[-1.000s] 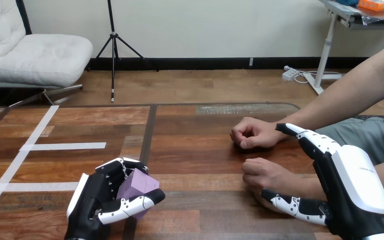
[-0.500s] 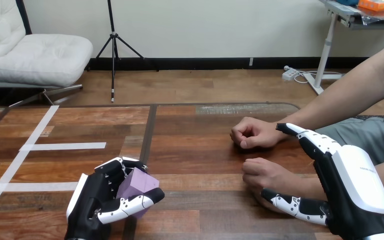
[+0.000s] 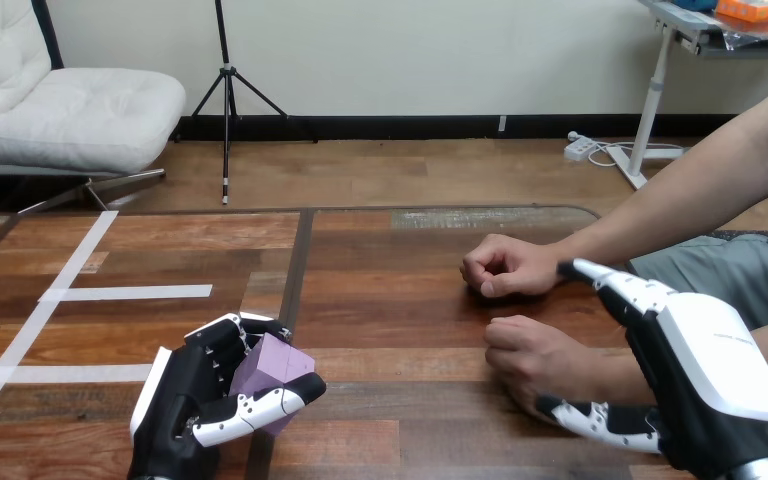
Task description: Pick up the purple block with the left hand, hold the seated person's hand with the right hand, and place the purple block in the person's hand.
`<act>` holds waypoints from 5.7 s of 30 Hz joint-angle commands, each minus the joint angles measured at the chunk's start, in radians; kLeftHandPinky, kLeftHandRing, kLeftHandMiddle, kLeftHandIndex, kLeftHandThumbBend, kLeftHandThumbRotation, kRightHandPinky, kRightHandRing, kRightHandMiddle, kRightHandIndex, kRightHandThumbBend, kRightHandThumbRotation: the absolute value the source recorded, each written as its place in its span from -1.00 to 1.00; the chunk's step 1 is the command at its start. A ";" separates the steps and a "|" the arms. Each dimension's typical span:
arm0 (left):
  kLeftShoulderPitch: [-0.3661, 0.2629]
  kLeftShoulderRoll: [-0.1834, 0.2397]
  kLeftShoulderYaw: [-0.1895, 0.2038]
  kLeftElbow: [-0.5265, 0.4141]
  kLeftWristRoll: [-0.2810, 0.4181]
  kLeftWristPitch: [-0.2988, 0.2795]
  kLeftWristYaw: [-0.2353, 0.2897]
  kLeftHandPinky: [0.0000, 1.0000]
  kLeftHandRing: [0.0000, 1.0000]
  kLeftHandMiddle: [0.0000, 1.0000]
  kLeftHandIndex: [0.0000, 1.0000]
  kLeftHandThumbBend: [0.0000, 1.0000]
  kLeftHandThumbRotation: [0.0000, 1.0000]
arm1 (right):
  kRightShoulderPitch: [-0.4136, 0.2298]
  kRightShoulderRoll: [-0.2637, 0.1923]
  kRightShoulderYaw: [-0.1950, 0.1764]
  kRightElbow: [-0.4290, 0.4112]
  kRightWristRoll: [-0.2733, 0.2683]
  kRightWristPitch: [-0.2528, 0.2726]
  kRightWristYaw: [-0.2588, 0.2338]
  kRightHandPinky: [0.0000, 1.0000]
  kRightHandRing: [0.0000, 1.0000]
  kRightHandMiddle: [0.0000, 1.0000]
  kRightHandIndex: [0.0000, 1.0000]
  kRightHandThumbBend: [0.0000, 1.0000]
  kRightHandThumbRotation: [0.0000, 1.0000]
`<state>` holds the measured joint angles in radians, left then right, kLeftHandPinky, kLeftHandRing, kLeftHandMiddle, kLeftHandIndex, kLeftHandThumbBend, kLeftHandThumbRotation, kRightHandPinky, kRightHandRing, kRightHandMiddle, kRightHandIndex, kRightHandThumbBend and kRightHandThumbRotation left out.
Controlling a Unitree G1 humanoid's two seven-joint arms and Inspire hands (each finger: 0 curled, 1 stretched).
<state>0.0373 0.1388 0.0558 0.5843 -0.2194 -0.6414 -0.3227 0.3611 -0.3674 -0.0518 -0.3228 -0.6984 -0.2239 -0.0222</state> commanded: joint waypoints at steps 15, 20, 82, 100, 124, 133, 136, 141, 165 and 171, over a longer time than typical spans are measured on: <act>-0.062 -0.017 0.012 -0.036 0.004 -0.021 -0.007 -0.35 -0.23 -0.08 -0.06 0.88 -0.78 | -0.093 -0.132 -0.043 -0.097 -0.100 0.180 0.187 0.80 0.76 0.77 0.71 0.65 -0.68; -0.063 -0.016 0.013 -0.032 0.003 -0.030 -0.012 -0.35 -0.23 -0.08 -0.06 0.87 -0.79 | -0.110 -0.147 -0.039 -0.110 -0.130 0.237 0.239 0.82 0.77 0.77 0.70 0.67 -0.69; -0.062 -0.014 0.024 -0.032 0.017 -0.037 -0.013 -0.33 -0.21 -0.08 -0.05 0.86 -0.79 | -0.315 -0.230 0.097 -0.033 -0.432 0.421 0.584 0.58 0.61 0.63 0.57 0.76 -0.86; -0.060 -0.012 0.026 -0.041 0.019 -0.021 -0.008 -0.35 -0.22 -0.09 -0.06 0.87 -0.79 | -0.367 -0.261 0.156 0.022 -0.455 0.411 0.653 0.59 0.61 0.63 0.58 0.70 -0.83; -0.061 -0.005 0.031 -0.042 0.019 -0.032 -0.016 -0.34 -0.21 -0.08 -0.05 0.85 -0.79 | -0.401 -0.252 0.196 0.090 -0.453 0.403 0.643 0.57 0.56 0.56 0.54 0.63 -0.85; -0.058 -0.008 0.038 -0.048 0.019 -0.023 -0.018 -0.34 -0.21 -0.08 -0.05 0.85 -0.80 | -0.401 -0.258 0.201 0.119 -0.446 0.381 0.593 0.24 0.31 0.36 0.38 0.61 -0.93; -0.056 -0.008 0.038 -0.051 0.023 -0.023 -0.015 -0.33 -0.21 -0.08 -0.05 0.86 -0.79 | -0.403 -0.257 0.203 0.125 -0.446 0.384 0.592 0.18 0.25 0.32 0.35 0.58 -0.97; -0.055 -0.009 0.039 -0.054 0.024 -0.021 -0.016 -0.33 -0.21 -0.08 -0.05 0.86 -0.79 | -0.406 -0.258 0.207 0.130 -0.445 0.389 0.596 0.20 0.28 0.34 0.35 0.53 -0.99; -0.051 -0.011 0.045 -0.053 0.018 -0.026 -0.030 -0.33 -0.21 -0.08 -0.05 0.85 -0.78 | -0.417 -0.252 0.217 0.196 -0.430 0.397 0.567 0.19 0.29 0.37 0.38 0.54 -1.00; -0.046 -0.008 0.045 -0.060 0.033 -0.021 -0.016 -0.33 -0.21 -0.08 -0.06 0.85 -0.77 | -0.413 -0.244 0.213 0.212 -0.417 0.402 0.544 0.02 0.18 0.28 0.33 0.47 -1.00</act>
<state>0.0377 0.1249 0.0944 0.5802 -0.1930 -0.6488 -0.3422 -0.0134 -0.5986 0.1674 -0.1419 -1.1356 0.1653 0.5474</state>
